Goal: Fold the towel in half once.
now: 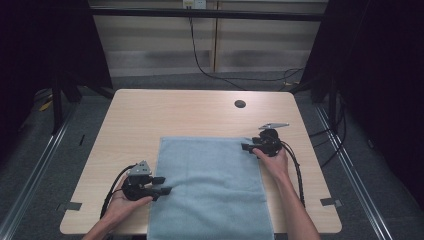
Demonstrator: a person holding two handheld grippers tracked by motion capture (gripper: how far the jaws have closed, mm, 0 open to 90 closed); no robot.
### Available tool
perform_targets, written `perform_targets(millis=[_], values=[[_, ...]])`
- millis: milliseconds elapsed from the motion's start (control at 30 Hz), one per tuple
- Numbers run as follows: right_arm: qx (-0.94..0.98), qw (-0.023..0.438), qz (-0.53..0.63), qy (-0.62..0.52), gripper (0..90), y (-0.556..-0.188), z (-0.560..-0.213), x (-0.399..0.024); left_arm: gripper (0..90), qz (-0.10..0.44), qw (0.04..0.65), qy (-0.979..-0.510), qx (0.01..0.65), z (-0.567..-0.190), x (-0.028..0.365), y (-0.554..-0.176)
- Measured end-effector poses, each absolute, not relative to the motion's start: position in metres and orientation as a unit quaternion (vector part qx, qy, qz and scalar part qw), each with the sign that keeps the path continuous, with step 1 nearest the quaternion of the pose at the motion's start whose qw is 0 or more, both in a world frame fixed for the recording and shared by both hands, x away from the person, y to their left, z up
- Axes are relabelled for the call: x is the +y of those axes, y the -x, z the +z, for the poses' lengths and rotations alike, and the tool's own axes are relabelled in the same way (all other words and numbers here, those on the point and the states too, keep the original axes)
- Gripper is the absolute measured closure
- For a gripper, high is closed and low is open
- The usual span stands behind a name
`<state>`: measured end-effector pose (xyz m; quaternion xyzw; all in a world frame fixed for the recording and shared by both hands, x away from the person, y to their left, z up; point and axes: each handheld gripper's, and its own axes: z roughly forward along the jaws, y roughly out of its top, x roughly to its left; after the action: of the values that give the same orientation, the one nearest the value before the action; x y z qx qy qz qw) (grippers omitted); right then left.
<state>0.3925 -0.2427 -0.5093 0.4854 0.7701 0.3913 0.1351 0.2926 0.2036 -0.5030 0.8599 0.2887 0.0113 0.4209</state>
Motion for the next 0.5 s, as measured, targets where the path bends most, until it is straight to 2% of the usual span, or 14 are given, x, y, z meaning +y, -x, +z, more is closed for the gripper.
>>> perform_targets(millis=[67, 100, 200, 233, 333, 500], values=[[0.781, 0.164, 0.367, -0.477, 45.0, -0.389, -0.509, -0.237, 47.6, -0.001, 0.414, -0.861, 0.295, -0.500, 0.203, -0.296], [0.784, 0.174, 0.360, -0.475, 48.9, -0.387, -0.509, -0.235, 43.5, -0.002, 0.412, -0.861, 0.298, -0.498, 0.202, -0.299], [0.788, 0.169, 0.366, -0.464, 72.7, -0.380, -0.508, -0.237, 40.1, 0.015, 0.422, -0.852, 0.309, -0.491, 0.201, -0.312], [0.788, 0.169, 0.366, -0.464, 72.7, -0.380, -0.508, -0.237, 40.1, 0.014, 0.422, -0.850, 0.315, -0.489, 0.199, -0.319], [0.792, 0.147, 0.373, -0.461, 82.2, -0.377, -0.507, -0.240, 39.7, 0.030, 0.437, -0.835, 0.332, -0.482, 0.189, -0.350], [0.794, 0.137, 0.374, -0.459, 84.6, -0.372, -0.507, -0.240, 39.1, 0.060, 0.429, -0.825, 0.362, -0.490, 0.178, -0.392]])
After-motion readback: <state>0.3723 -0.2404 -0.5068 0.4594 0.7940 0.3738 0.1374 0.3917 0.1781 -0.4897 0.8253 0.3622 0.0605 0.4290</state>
